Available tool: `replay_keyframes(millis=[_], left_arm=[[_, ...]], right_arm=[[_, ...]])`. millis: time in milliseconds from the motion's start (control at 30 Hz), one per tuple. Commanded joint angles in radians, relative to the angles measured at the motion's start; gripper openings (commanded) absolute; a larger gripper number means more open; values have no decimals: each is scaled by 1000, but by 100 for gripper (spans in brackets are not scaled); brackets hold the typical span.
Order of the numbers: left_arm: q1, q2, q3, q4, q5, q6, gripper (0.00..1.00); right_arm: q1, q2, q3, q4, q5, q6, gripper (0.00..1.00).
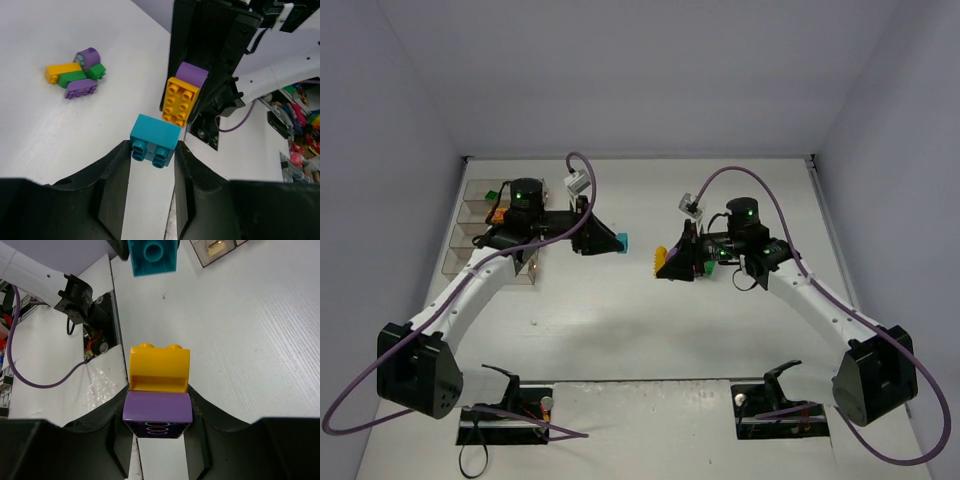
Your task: Sort the legos into containers by color
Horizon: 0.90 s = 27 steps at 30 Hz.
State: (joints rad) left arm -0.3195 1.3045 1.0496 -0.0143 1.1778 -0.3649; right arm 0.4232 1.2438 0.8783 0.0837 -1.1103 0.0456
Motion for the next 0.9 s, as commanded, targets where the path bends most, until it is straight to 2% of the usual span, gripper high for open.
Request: replay_keyframes(millis=[0, 33, 100, 133, 167, 200, 233, 267, 367, 567, 667, 867], left_arm=[[64, -65, 3, 16, -58, 40, 0], [91, -71, -3, -33, -176, 35, 0], [178, -85, -23, -55, -295, -5, 0], [206, -89, -22, -108, -449, -29, 0], [227, -93, -17, -143, -530, -31, 0], [256, -91, 1, -212, -698, -23, 0], [264, -87, 16, -255, -699, -23, 0], [270, -79, 33, -297, -872, -26, 0], [307, -39, 70, -390, -1070, -77, 0], [315, 44, 113, -421, -1245, -69, 0], [368, 136, 151, -427, -1250, -60, 0], [381, 249, 205, -429, -1245, -22, 0]], right_arm=[[-12, -53, 7, 28, 3, -18, 0], [-11, -55, 7, 28, 16, -16, 0], [-11, -56, 7, 25, 53, -10, 0], [-11, -56, 5, 24, 66, -9, 0], [-11, -58, 5, 22, 85, -7, 0], [-11, -63, 4, 21, 95, -9, 0], [-11, -64, 4, 19, 95, -9, 0], [-11, -67, 2, 19, 98, -7, 0], [-11, -73, 1, 14, 113, -9, 0], [-9, -115, 1, 14, 132, 3, 0], [-9, -136, -4, 11, 139, -1, 0], [-9, -164, -25, 4, 155, -1, 0]])
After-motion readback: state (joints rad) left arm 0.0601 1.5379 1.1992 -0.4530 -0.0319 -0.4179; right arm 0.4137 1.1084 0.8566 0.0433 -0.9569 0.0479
